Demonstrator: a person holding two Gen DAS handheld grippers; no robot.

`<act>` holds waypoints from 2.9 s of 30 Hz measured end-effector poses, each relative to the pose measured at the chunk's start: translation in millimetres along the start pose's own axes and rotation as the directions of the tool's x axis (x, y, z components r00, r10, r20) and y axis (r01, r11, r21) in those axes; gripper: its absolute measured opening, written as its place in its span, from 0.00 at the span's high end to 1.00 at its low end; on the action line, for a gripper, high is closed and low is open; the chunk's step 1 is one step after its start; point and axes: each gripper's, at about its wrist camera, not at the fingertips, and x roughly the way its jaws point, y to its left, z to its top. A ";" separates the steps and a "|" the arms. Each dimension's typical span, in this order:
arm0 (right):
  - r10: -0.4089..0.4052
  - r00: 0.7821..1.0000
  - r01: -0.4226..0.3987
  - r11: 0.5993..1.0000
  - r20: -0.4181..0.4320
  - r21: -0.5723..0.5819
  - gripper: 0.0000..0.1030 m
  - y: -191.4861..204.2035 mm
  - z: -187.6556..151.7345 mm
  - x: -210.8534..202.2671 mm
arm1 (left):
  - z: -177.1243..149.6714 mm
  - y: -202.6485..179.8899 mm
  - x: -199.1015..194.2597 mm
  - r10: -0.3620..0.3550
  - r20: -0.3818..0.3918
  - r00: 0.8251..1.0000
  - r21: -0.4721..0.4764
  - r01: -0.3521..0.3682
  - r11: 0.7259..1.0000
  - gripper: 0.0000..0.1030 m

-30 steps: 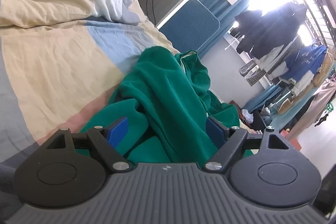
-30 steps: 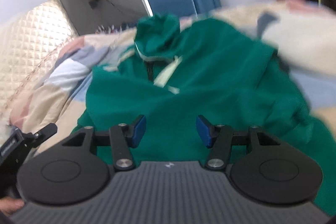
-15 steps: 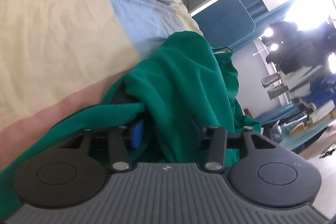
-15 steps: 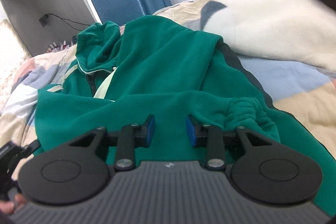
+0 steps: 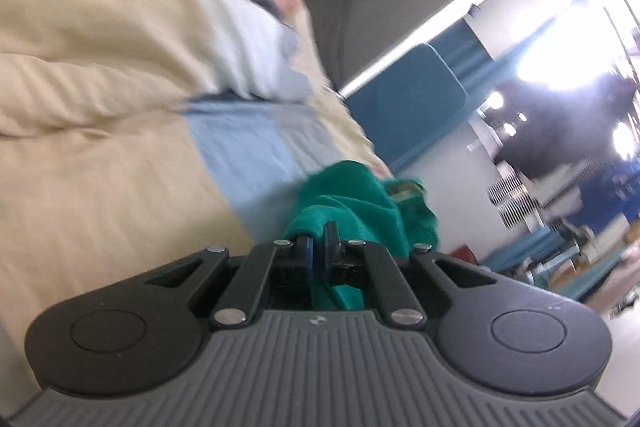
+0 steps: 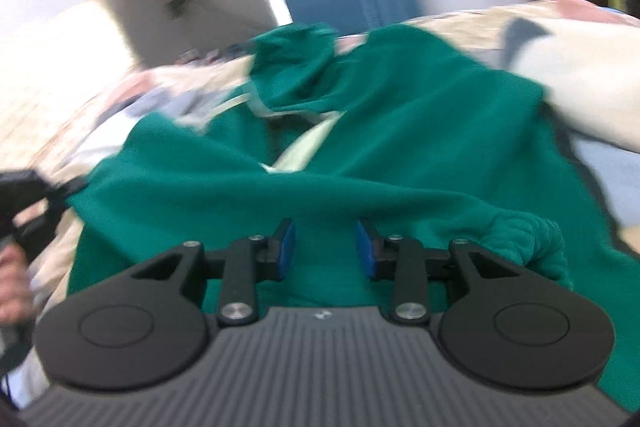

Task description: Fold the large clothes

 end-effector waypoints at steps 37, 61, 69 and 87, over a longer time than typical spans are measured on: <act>0.099 0.995 -0.096 0.979 0.007 -0.182 0.31 31.5 -10.0 -8.7 | -73.0 -68.7 -27.6 0.122 -0.043 0.992 0.616 -0.070 0.785 0.55; -0.094 0.994 0.083 0.977 -0.048 -0.196 0.38 8.5 -13.4 36.2 | -132.9 -56.5 39.0 0.203 -0.174 0.964 0.685 -0.029 0.728 0.55; -0.122 0.987 0.092 0.963 -0.103 -0.252 0.38 11.2 -22.8 56.7 | -136.7 -57.5 49.2 0.229 -0.180 0.957 0.702 -0.038 0.712 0.55; 0.045 0.997 -0.039 0.994 0.063 -0.104 0.38 10.7 8.7 -28.2 | -122.3 -112.2 -53.8 0.112 -0.102 0.988 0.635 -0.022 0.772 0.50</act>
